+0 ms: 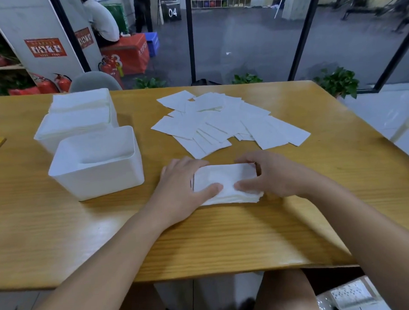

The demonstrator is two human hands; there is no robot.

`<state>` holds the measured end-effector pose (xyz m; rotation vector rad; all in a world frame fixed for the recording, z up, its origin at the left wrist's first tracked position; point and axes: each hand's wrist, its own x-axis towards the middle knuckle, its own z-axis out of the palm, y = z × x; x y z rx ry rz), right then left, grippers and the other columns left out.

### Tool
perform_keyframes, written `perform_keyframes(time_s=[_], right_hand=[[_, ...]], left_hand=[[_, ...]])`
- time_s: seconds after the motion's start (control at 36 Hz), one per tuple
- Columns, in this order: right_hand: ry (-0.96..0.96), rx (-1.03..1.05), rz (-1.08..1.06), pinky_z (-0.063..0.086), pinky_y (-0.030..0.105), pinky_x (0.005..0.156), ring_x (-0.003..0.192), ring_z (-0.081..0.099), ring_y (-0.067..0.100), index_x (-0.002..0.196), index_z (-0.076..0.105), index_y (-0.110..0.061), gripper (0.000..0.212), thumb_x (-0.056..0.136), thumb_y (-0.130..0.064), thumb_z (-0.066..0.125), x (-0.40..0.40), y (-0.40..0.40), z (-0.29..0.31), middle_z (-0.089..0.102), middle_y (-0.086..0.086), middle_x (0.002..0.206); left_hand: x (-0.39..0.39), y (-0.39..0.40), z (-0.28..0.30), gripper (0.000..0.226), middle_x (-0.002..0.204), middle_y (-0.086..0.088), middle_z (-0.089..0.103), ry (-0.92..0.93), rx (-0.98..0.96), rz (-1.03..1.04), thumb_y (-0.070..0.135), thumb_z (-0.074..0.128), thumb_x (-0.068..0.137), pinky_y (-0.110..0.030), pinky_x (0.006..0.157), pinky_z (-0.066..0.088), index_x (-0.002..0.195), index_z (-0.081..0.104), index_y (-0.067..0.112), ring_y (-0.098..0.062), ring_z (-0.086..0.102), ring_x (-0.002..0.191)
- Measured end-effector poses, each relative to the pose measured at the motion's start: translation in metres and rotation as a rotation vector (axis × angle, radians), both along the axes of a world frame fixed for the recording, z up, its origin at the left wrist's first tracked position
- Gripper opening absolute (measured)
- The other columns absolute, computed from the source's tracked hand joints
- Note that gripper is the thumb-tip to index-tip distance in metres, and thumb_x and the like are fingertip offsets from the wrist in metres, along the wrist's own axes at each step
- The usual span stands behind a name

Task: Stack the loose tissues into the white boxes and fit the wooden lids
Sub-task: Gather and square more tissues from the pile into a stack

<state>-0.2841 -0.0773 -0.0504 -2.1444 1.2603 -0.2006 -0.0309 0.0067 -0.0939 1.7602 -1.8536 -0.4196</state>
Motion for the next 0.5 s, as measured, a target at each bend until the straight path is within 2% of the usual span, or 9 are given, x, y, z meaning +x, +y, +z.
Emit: perform_keyframes(time_s=[0.06,0.11,0.17,0.22,0.28,0.31,0.36,0.42,0.5], right_hand=[[0.049,0.037,0.026,0.059,0.04,0.084,0.092,0.07,0.007,0.114,0.071,-0.043,0.034,0.086,-0.054,0.085,0.004,-0.001,0.007,0.073,-0.017,0.102],[0.079,0.067,0.019,0.057,0.037,0.078,0.089,0.071,0.01,0.107,0.072,-0.042,0.032,0.083,-0.055,0.087,0.007,-0.004,0.012,0.073,-0.017,0.097],[0.079,0.094,0.005,0.048,0.031,0.067,0.077,0.067,0.009,0.094,0.072,-0.037,0.028,0.08,-0.053,0.09,0.009,-0.006,0.013,0.071,-0.019,0.082],[0.069,0.12,0.002,0.041,0.029,0.064,0.067,0.061,0.006,0.087,0.07,-0.034,0.029,0.079,-0.051,0.092,0.012,-0.007,0.012,0.065,-0.022,0.07],[0.036,0.136,-0.009,0.04,0.03,0.065,0.07,0.06,0.009,0.086,0.069,-0.033,0.031,0.077,-0.049,0.093,0.012,-0.006,0.011,0.065,-0.02,0.072],[0.007,0.139,-0.019,0.042,0.031,0.066,0.073,0.061,0.012,0.088,0.069,-0.033,0.032,0.076,-0.047,0.094,0.012,-0.005,0.011,0.066,-0.017,0.077],[-0.07,0.141,-0.05,0.045,0.032,0.067,0.076,0.063,0.013,0.093,0.068,-0.034,0.035,0.074,-0.043,0.096,0.011,0.0,0.011,0.068,-0.013,0.086],[-0.185,0.133,-0.106,0.047,0.03,0.064,0.074,0.064,0.012,0.096,0.067,-0.033,0.037,0.073,-0.036,0.097,0.011,0.006,0.008,0.07,-0.01,0.09],[-0.446,0.115,-0.201,0.05,0.028,0.055,0.068,0.066,0.012,0.1,0.067,-0.031,0.04,0.075,-0.019,0.095,0.016,0.018,0.001,0.073,-0.003,0.089]], left_hand=[[0.002,0.002,-0.001,0.061,0.128,0.026,0.055,0.032,0.001,-0.002,0.077,0.067,0.089,-0.042,0.12,0.031,0.14,0.06,0.044,-0.004,0.038,0.131],[0.002,0.004,-0.001,0.065,0.131,0.028,0.055,0.056,0.0,0.004,0.079,0.067,0.086,-0.042,0.121,0.03,0.142,0.059,0.046,0.0,0.036,0.132],[0.002,0.005,0.0,0.067,0.134,0.028,0.053,0.072,-0.001,0.008,0.076,0.072,0.087,-0.042,0.122,0.03,0.145,0.057,0.046,0.003,0.035,0.132],[0.004,0.005,0.001,0.073,0.137,0.029,0.05,0.104,-0.008,0.013,0.072,0.076,0.087,-0.04,0.12,0.032,0.151,0.052,0.046,0.012,0.034,0.126],[0.004,0.005,0.002,0.082,0.138,0.031,0.048,0.131,0.002,0.011,0.073,0.077,0.085,-0.038,0.114,0.033,0.156,0.042,0.051,0.025,0.03,0.116],[0.004,0.006,0.002,0.086,0.139,0.029,0.049,0.143,0.011,0.012,0.075,0.076,0.084,-0.038,0.112,0.034,0.157,0.036,0.054,0.024,0.03,0.117],[0.005,0.006,0.004,0.091,0.144,0.02,0.05,0.182,0.047,0.036,0.078,0.076,0.081,-0.04,0.109,0.035,0.156,0.027,0.063,0.002,0.034,0.131],[0.004,0.004,0.008,0.094,0.142,0.01,0.059,0.266,0.096,0.051,0.074,0.08,0.08,-0.043,0.109,0.044,0.155,0.024,0.067,-0.015,0.047,0.136],[0.001,0.003,0.014,0.09,0.116,0.007,0.077,0.57,0.073,0.046,0.047,0.092,0.085,-0.046,0.094,0.062,0.154,0.037,0.06,-0.015,0.075,0.107]])
